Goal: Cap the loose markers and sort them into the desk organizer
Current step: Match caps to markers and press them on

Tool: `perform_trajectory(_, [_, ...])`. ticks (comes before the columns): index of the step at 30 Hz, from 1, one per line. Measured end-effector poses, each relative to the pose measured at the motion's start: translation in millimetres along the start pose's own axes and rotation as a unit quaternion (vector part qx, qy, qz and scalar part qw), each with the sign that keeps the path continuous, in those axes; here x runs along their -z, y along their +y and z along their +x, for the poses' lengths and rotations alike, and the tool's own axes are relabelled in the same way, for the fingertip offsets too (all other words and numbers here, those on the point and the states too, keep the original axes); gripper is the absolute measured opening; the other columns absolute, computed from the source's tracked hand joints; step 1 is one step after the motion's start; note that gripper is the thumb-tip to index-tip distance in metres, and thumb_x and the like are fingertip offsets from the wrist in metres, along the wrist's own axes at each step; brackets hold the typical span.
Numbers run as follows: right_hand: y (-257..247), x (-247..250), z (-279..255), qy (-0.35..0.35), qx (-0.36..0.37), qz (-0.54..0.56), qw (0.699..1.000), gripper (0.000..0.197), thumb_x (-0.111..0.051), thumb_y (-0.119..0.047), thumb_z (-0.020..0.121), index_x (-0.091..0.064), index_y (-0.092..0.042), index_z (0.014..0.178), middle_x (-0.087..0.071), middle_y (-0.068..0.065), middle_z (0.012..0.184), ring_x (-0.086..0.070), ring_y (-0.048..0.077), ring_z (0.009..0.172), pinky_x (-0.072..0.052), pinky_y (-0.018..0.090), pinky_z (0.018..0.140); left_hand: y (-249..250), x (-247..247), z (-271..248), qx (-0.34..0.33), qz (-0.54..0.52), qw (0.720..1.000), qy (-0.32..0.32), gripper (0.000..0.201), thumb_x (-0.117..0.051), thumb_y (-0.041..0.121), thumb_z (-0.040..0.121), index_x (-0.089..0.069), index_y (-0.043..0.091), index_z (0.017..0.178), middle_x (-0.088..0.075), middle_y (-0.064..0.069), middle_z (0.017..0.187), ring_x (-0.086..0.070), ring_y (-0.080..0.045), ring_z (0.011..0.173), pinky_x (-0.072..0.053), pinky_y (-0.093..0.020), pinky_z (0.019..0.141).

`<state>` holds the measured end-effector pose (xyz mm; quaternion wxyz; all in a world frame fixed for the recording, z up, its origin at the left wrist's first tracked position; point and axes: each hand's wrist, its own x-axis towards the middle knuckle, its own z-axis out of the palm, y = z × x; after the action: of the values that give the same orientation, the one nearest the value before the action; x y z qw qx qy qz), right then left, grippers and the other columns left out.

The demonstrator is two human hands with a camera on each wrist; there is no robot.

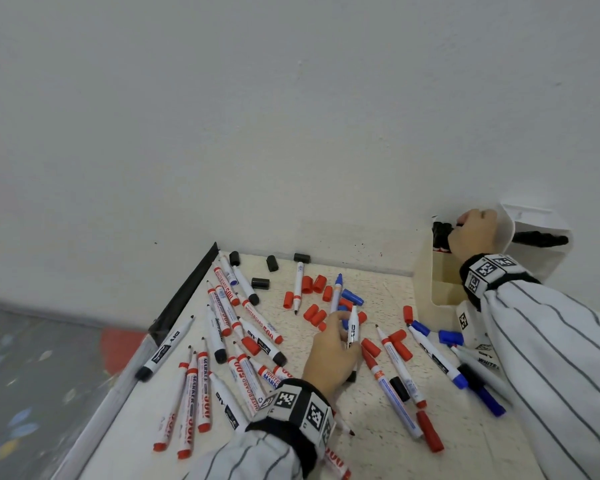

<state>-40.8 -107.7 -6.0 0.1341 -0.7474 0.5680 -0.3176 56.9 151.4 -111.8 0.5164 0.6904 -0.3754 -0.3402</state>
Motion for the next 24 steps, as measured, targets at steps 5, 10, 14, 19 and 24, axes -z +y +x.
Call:
perform_trajectory(5, [0, 2, -5, -0.01, 0.046, -0.011, 0.999, 0.027, -0.047, -0.007, 0.09, -0.058, 0.016, 0.097, -0.052, 0.032, 0.11, -0.044, 0.038, 0.11, -0.029, 0.037, 0.098, -3, -1, 3, 0.002, 0.001, 1.0, 0.007, 0.041, -0.056, 0.011, 0.088, -0.043, 0.037, 0.117, -0.062, -0.007, 0.106, -0.066, -0.025, 0.087, -0.057, -0.041, 0.077])
perform_trajectory(10, [2, 5, -13, -0.003, 0.05, -0.088, 0.995, 0.029, -0.049, -0.031, 0.091, -0.064, -0.008, 0.098, -0.052, 0.017, 0.113, -0.044, 0.037, 0.11, -0.035, 0.043, 0.092, -2, 1, 3, 0.004, 0.001, 0.999, 0.032, 0.041, -0.053, 0.009, 0.09, -0.042, 0.028, 0.125, -0.058, 0.004, 0.097, -0.063, -0.017, 0.084, -0.056, -0.032, 0.078])
perform_trajectory(14, [2, 4, -18, -0.016, 0.081, -0.067, 0.994, 0.029, -0.054, -0.024, 0.09, -0.065, -0.003, 0.105, -0.058, 0.019, 0.109, -0.051, 0.036, 0.103, -0.043, 0.043, 0.088, 0, -1, 0, -0.009, -0.003, 0.999, 0.044, 0.034, -0.043, 0.012, 0.095, -0.043, 0.025, 0.126, -0.056, 0.002, 0.084, -0.053, -0.016, 0.068, -0.048, -0.025, 0.059])
perform_trajectory(19, [8, 6, -27, -0.006, 0.105, -0.066, 0.992, 0.03, -0.048, -0.001, 0.087, -0.063, -0.006, 0.113, -0.056, 0.015, 0.12, -0.044, 0.034, 0.114, -0.038, 0.045, 0.098, 0, -3, 2, -0.021, -0.003, 0.998, 0.066, 0.033, -0.036, 0.017, 0.1, -0.041, 0.02, 0.132, -0.059, -0.003, 0.093, -0.048, -0.007, 0.063, -0.041, -0.014, 0.053])
perform_trajectory(24, [11, 12, -34, -0.027, 0.147, -0.061, 0.987, 0.033, -0.048, 0.001, 0.085, -0.064, -0.003, 0.114, -0.063, 0.018, 0.115, -0.052, 0.036, 0.11, -0.042, 0.047, 0.097, 0, -2, 6, -0.007, -0.022, 0.997, 0.072, 0.033, -0.033, 0.019, 0.1, -0.044, 0.016, 0.131, -0.056, -0.002, 0.087, -0.042, -0.006, 0.058, -0.036, -0.014, 0.051])
